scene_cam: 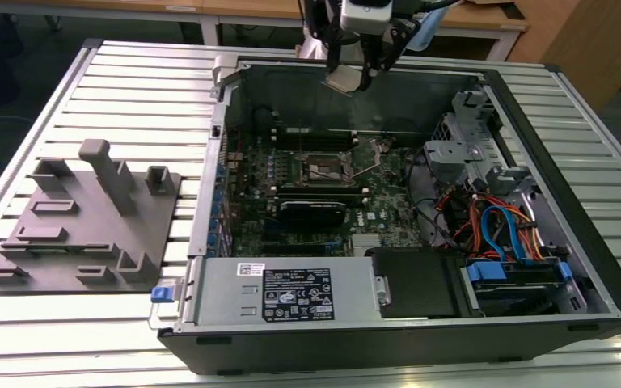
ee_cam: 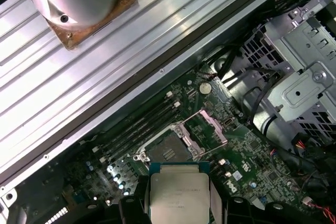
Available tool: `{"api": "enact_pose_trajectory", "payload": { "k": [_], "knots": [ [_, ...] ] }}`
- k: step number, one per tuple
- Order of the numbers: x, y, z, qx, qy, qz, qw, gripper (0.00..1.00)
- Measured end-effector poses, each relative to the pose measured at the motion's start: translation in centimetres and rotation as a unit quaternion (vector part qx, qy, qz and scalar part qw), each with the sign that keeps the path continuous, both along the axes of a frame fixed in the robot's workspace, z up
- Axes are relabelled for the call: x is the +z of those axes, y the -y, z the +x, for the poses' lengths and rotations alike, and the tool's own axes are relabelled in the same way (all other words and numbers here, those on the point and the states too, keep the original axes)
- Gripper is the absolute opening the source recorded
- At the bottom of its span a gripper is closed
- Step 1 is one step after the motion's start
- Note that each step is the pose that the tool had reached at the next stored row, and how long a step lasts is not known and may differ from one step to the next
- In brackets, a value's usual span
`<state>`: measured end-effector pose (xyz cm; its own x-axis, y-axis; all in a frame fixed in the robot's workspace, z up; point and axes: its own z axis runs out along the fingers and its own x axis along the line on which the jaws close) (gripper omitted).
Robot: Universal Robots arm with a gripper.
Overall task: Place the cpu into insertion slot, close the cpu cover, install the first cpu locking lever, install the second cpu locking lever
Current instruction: 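Place the cpu into insertion slot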
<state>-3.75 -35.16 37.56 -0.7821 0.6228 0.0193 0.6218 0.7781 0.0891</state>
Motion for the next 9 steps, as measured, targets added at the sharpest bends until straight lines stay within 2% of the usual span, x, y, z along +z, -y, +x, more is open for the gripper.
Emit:
{"api": "enact_pose_trajectory", "payload": {
  "k": [4, 9],
  "knots": [
    [-0.03, 0.0, 0.0, -0.027, 0.0, 0.0, 0.9996, 0.54],
    [-0.06, 0.0, 0.0, -0.064, -0.0001, -0.0001, 0.998, 0.54]
  ]
}}
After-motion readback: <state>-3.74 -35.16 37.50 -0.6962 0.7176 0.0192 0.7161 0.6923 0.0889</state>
